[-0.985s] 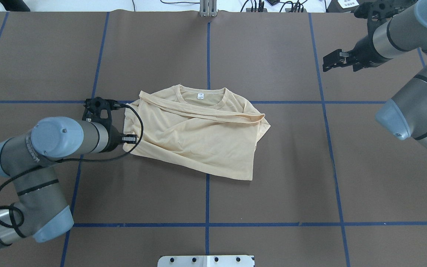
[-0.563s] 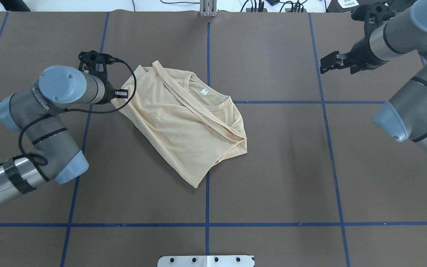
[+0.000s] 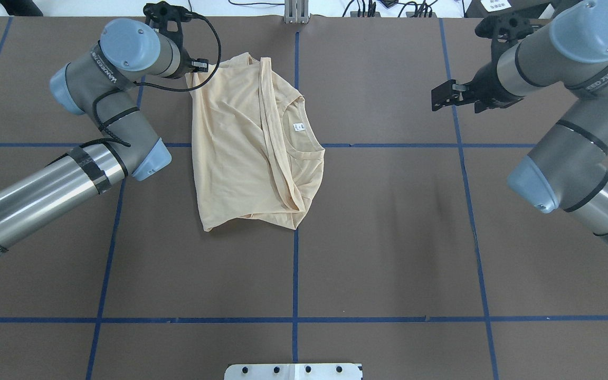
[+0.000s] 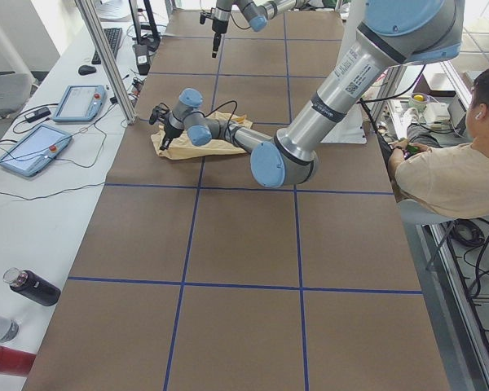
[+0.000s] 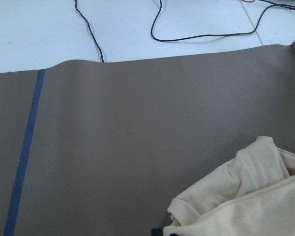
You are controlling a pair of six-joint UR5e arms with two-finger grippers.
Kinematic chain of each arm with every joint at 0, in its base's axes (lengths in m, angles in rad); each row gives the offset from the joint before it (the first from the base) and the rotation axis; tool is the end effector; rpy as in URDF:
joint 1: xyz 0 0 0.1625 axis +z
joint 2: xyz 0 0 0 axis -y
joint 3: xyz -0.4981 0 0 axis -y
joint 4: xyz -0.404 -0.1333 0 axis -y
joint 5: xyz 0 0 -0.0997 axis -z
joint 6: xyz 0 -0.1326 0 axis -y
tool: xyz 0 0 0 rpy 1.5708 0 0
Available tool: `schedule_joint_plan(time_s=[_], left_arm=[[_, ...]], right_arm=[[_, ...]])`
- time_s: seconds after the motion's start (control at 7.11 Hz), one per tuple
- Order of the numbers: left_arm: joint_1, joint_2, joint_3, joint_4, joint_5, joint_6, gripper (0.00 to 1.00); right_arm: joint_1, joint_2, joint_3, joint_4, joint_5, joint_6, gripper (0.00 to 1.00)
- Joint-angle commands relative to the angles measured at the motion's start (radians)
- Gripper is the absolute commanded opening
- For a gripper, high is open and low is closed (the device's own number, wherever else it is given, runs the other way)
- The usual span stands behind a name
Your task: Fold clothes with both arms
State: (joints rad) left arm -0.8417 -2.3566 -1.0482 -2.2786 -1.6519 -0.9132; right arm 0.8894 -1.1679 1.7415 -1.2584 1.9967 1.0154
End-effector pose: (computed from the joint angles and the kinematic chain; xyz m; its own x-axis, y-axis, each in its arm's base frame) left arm 0.5134 -0.7587 0.4018 0.7247 0.1032 -0.6813 0.3232 0.8223 0.4683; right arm -0.3744 -0.5863 0.4006 0.6052 -0.0161 0.7959 -0.2197 0.9576 0.1864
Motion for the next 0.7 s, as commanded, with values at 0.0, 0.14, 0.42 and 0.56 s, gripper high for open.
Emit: schedule_joint_plan(time_s=[0.0, 0.14, 0.42, 0.56], left_arm=[[-0.026, 0.016, -0.016, -0.028, -0.012, 0.091, 1.0], [-0.06, 0.063, -0.063, -0.03, -0.098, 0.112, 1.0], [-0.074, 0.166, -0.192, -0.025, -0.169, 0.146, 1.0], [-0.074, 0.172, -0.202, -0.025, -0.169, 0.146, 1.0]], right_arm=[[-0.14, 0.101, -0.013, -0.012, -0.12, 0.177, 1.0], [-0.198, 0.167, -0.057, -0.013, -0.195, 0.266, 1.0], [-0.286, 0.365, -0.288, -0.009, -0.333, 0.394, 0.99], [-0.306, 0.394, -0.343, -0.006, -0.361, 0.4, 0.96]])
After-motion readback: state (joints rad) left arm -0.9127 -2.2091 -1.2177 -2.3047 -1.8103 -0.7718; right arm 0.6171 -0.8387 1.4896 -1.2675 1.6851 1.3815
